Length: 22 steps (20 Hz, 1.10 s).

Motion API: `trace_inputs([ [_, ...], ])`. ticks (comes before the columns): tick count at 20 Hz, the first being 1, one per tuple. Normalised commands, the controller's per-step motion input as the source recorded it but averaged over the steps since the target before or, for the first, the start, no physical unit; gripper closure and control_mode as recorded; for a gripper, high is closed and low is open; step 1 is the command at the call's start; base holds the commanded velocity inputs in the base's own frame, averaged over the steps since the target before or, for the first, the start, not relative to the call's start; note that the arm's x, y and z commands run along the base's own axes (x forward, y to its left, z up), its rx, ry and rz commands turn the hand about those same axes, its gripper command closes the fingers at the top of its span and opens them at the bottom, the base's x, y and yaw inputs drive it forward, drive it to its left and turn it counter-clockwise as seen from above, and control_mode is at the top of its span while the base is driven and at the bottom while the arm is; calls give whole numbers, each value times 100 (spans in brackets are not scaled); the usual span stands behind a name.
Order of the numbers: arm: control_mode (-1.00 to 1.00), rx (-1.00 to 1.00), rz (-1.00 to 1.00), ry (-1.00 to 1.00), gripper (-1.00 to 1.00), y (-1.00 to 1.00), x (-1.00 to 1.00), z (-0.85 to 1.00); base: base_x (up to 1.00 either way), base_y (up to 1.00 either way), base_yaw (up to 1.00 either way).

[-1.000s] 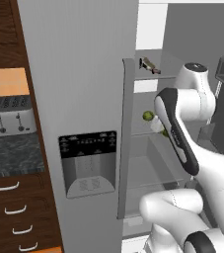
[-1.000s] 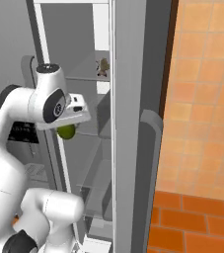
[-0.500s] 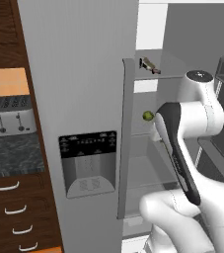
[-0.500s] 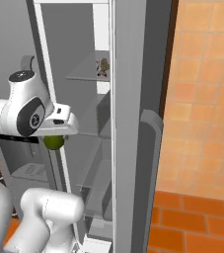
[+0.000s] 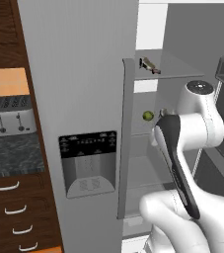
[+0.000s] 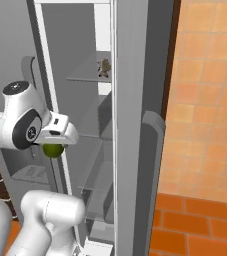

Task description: Place one lime and one fish in each tupperware on the nearby counter, to pack two identical lunches.

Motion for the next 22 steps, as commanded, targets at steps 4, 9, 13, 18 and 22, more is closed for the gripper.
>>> trace_inputs([
  [4,-100,0,0,0,100,3,-14,-2,0,0,0],
  [9,100,0,3,-2,100,29,-18,-7,-34,60,4],
  [13,100,0,0,0,100,0,0,0,-29,100,1],
  [18,100,0,0,0,100,0,0,0,0,100,-1],
  [22,100,0,0,0,100,0,0,0,-2,100,0],
])
